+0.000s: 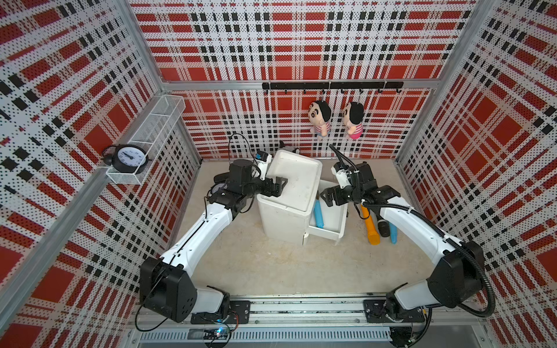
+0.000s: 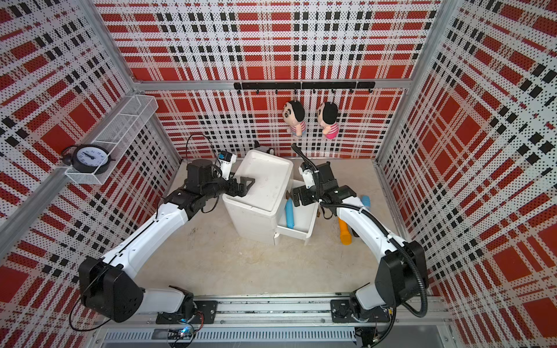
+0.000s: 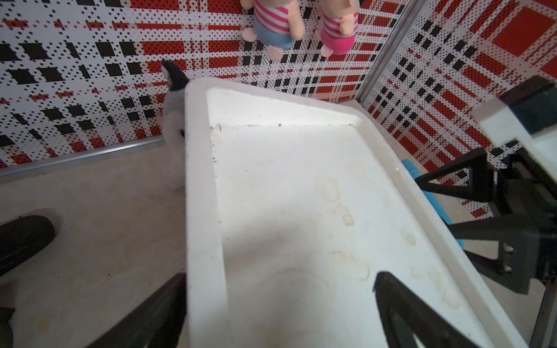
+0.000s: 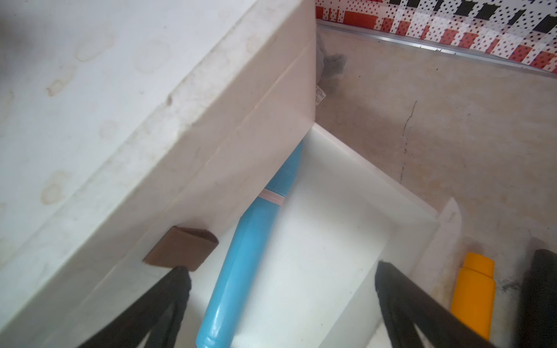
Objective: Take the microphone out of the drawer
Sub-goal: Pick up the microphone from the drawer.
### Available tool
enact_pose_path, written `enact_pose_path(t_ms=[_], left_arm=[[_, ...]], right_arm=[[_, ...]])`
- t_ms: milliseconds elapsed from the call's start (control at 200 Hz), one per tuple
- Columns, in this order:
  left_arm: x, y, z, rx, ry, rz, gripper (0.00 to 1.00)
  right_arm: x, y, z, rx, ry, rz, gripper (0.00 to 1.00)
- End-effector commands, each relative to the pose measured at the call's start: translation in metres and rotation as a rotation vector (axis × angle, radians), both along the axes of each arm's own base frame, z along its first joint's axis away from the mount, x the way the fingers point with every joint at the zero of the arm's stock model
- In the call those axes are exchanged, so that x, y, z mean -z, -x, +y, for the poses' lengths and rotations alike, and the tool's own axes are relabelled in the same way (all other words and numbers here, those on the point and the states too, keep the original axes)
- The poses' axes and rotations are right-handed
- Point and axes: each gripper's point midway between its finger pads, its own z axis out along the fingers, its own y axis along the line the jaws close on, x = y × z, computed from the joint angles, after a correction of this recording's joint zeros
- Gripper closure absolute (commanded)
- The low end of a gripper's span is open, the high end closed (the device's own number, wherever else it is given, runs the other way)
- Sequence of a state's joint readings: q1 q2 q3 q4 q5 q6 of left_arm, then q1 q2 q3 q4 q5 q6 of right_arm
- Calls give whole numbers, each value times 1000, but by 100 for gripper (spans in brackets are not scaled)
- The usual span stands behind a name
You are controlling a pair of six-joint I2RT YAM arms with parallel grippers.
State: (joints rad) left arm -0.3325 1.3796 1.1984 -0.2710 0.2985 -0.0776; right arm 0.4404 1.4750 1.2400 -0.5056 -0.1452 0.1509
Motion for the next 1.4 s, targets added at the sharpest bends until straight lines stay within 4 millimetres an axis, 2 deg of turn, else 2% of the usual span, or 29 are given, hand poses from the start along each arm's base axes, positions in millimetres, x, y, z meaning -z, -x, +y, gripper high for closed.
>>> enact_pose_path(t_ms=[0, 281, 496, 691, 962, 1217, 1393], left_arm=[[22, -1, 9, -31, -50, 51, 2], [22, -2, 9, -28, -46, 51, 2], [21, -2, 9, -26, -44, 50, 2], [21, -1, 8, -25, -43, 51, 2], [21, -1, 9, -26, -44, 50, 2], [21, -2, 8, -25, -43, 50, 2], [20, -1, 9, -27, -44, 46, 2]], right_arm=[[11, 2, 8, 1, -10, 6, 4], [41, 7, 23, 14, 21, 40, 12], [62, 7, 24, 45, 33, 73, 19], [69, 8, 30, 43, 40, 82, 24], [76, 9, 37, 28, 50, 111, 26], [87, 9, 37, 49, 54, 140, 30], [87, 6, 36, 67, 56, 141, 34]])
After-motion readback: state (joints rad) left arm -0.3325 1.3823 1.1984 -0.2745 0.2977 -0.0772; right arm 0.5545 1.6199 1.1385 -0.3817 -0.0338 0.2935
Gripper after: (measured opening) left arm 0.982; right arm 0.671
